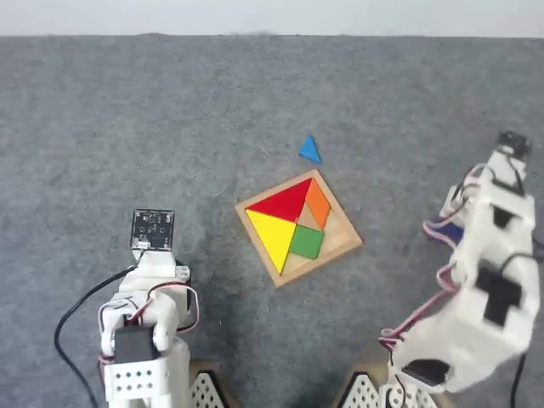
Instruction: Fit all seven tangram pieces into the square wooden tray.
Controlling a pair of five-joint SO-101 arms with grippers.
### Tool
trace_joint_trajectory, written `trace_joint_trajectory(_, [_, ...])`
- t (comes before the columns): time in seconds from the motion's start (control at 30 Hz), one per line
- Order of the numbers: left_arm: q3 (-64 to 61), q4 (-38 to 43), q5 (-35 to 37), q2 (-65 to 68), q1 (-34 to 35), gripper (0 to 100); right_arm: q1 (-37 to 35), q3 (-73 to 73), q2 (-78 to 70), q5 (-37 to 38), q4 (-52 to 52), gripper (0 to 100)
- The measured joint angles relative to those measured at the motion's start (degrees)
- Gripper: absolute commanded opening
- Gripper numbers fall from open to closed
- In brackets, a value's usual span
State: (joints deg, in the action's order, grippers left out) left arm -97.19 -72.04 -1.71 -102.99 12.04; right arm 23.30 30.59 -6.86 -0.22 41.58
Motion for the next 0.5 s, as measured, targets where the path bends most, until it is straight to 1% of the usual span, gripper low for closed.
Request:
trace_joint_trajectory(0.1, [0.0, 0.0, 0.0, 0.0, 0.0, 2, 0.1, 10.5, 9.9, 1.5, -2.0, 0.6])
trace_joint_trajectory(0.23, [0.0, 0.0, 0.0, 0.0, 0.0, 2, -1.1, 19.9, 22.2, 4.8, -0.6, 0.6])
trace_joint_trajectory(0.33, [0.0, 0.0, 0.0, 0.0, 0.0, 2, -1.7, 23.9, 29.2, 6.5, 3.1, 0.6])
trace_joint_trajectory(0.5, [0.0, 0.0, 0.0, 0.0, 0.0, 2, -1.8, 24.8, 37.6, 8.6, 7.6, 0.6])
